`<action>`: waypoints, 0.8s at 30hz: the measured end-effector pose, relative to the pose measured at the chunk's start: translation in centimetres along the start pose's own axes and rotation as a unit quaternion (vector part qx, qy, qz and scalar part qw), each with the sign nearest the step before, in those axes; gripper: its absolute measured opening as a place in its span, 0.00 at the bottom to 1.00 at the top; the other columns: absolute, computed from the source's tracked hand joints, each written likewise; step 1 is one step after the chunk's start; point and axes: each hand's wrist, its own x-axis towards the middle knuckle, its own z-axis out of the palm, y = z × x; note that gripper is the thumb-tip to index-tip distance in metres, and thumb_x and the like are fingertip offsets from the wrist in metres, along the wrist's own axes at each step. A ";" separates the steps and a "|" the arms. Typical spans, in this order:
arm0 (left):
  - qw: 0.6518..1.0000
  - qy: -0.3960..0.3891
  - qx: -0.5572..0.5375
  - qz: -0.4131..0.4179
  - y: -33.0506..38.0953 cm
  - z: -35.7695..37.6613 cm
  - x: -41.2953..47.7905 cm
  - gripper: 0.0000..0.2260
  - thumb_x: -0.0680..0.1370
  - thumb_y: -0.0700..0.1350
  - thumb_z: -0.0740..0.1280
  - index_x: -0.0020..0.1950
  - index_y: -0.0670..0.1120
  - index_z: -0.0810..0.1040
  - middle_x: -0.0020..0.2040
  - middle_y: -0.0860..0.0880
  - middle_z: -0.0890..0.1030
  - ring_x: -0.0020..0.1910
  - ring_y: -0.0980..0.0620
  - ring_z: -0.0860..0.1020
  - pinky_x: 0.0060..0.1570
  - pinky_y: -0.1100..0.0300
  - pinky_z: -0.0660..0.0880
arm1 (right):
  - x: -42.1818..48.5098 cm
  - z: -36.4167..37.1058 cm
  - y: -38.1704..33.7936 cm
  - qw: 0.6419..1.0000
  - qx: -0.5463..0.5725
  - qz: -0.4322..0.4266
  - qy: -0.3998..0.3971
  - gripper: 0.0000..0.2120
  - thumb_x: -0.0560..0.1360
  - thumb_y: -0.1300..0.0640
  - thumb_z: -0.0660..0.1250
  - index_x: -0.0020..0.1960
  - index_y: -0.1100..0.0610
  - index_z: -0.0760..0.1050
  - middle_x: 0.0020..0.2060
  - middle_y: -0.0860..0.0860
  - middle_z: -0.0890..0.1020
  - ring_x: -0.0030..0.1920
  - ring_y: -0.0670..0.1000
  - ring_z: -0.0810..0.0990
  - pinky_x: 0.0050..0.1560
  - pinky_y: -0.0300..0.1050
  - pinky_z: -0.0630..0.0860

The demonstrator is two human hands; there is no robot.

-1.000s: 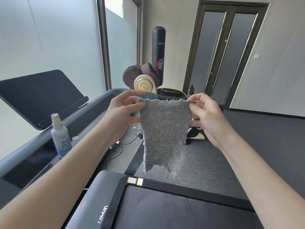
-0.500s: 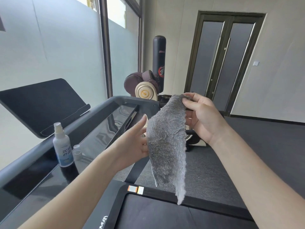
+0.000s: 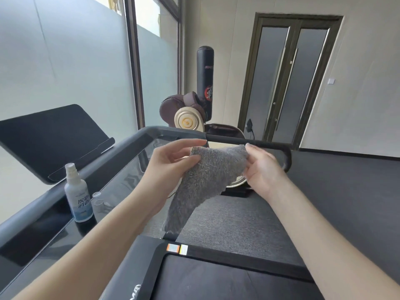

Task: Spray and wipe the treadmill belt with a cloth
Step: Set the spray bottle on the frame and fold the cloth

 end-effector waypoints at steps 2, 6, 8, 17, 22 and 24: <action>0.999 0.000 -0.028 -0.015 0.4 0.1 0.4 0.13 0.78 0.34 0.67 0.54 0.48 0.85 0.50 0.42 0.86 0.50 0.46 0.83 0.53 0.51 0.80 | -0.5 -0.3 1.4 0.995 0.053 0.062 -0.061 0.18 0.81 0.52 0.58 0.60 0.64 0.76 0.56 0.58 0.80 0.55 0.53 0.80 0.58 0.46 0.75; 0.998 0.009 -0.059 -0.016 1.1 0.1 1.2 0.14 0.78 0.32 0.66 0.57 0.46 0.83 0.51 0.42 0.85 0.50 0.45 0.82 0.54 0.50 0.79 | -0.8 -0.1 4.0 0.944 0.184 0.211 -0.176 0.32 0.84 0.56 0.40 0.34 0.48 0.77 0.34 0.32 0.81 0.45 0.25 0.74 0.59 0.22 0.61; 0.997 0.015 -0.069 -0.012 1.1 -0.1 1.5 0.15 0.77 0.31 0.67 0.57 0.46 0.82 0.52 0.42 0.84 0.49 0.47 0.82 0.52 0.54 0.80 | -1.4 -1.2 5.4 0.955 0.163 0.180 -0.171 0.21 0.84 0.57 0.42 0.42 0.49 0.70 0.40 0.27 0.79 0.49 0.25 0.72 0.66 0.24 0.54; 0.995 0.070 -0.076 -0.003 0.4 -0.9 2.0 0.18 0.76 0.28 0.67 0.58 0.47 0.83 0.49 0.50 0.84 0.50 0.52 0.82 0.52 0.56 0.78 | -3.8 0.9 5.1 0.974 0.032 0.090 -0.205 0.21 0.74 0.40 0.57 0.64 0.44 0.70 0.62 0.62 0.77 0.65 0.62 0.74 0.69 0.60 0.65; 0.995 0.076 -0.064 -0.009 -0.4 -1.1 2.0 0.17 0.74 0.29 0.69 0.53 0.50 0.85 0.53 0.46 0.83 0.60 0.45 0.80 0.61 0.47 0.77 | -3.6 1.0 5.7 0.978 0.022 0.047 -0.202 0.28 0.74 0.43 0.60 0.72 0.36 0.56 0.61 0.53 0.79 0.63 0.58 0.76 0.65 0.61 0.69; 0.995 0.070 -0.064 -0.016 -0.5 -1.1 1.8 0.17 0.73 0.31 0.71 0.51 0.52 0.86 0.52 0.46 0.83 0.62 0.42 0.79 0.63 0.44 0.76 | -3.4 1.0 5.4 0.980 -0.011 0.021 -0.196 0.30 0.73 0.45 0.62 0.72 0.36 0.57 0.62 0.49 0.78 0.62 0.55 0.76 0.63 0.58 0.71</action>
